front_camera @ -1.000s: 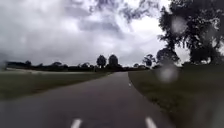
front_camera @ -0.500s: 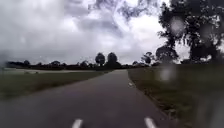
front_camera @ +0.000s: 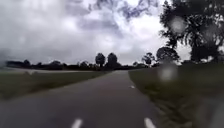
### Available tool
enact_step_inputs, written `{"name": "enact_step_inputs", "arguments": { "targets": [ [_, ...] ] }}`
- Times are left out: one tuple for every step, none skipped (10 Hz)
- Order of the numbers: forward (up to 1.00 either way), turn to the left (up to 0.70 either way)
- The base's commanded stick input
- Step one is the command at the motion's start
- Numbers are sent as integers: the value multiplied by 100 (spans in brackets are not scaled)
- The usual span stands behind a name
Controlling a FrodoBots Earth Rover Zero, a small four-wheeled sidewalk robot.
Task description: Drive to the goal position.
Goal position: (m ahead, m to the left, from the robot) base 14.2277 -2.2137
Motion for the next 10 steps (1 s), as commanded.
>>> {"name": "enact_step_inputs", "arguments": {
  "targets": [
    [85, 0],
    [85, 0],
    [85, 0],
    [85, 0],
    [85, 0],
    [85, 0],
    [85, 0],
    [85, 0],
    [85, 0],
    [85, 0]
  ]
}}
